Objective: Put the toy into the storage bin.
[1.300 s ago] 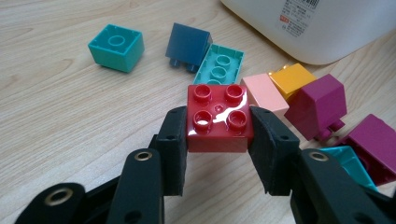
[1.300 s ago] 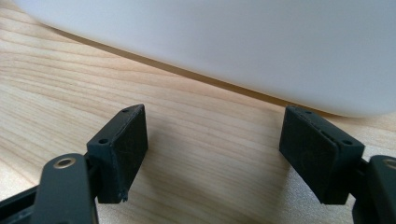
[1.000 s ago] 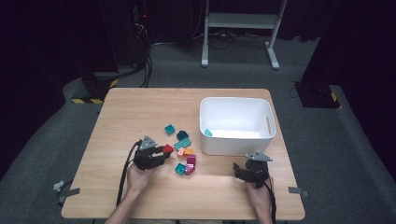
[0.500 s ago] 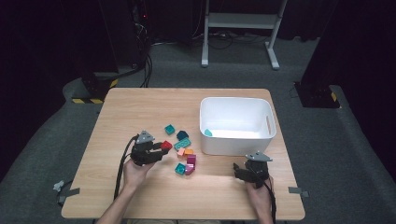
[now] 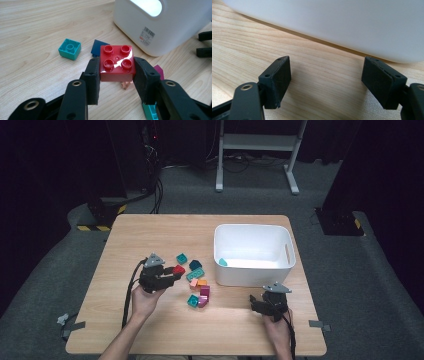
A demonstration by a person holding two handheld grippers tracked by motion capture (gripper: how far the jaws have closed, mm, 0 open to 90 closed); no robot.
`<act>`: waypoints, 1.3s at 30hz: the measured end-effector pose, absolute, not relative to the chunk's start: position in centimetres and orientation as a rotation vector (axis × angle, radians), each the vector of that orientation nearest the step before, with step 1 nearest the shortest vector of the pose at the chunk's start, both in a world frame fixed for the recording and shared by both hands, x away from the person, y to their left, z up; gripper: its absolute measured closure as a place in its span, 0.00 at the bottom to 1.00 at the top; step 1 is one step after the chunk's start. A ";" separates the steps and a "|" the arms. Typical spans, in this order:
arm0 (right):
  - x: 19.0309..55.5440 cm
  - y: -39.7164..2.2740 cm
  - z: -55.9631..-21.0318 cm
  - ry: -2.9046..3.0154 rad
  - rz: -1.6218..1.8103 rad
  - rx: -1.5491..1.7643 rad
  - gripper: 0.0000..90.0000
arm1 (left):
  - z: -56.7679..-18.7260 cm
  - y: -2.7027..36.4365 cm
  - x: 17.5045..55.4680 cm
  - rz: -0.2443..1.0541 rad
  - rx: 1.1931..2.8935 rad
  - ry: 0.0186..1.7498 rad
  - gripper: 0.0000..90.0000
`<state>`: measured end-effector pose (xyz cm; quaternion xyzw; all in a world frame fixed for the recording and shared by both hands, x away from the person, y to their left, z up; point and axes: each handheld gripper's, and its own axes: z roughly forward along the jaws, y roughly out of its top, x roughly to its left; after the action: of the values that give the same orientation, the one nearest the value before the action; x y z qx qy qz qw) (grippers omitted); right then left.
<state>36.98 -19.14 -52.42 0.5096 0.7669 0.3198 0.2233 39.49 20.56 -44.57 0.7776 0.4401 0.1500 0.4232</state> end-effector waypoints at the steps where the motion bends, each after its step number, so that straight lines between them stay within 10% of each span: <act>1: 37.0 -19.1 -52.4 2.117 0.883 1.407 0.26 | -44.4 20.6 39.6 0.370 1.938 1.100 0.65; 39: 37.0 -19.1 -52.4 2.119 0.884 1.407 0.26 | -37.8 18.2 43.1 0.281 1.928 0.928 0.65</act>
<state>36.97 -19.14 -52.43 0.5094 0.7671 0.3201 0.2227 43.15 18.20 -37.83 0.7875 0.3792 0.1149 0.4721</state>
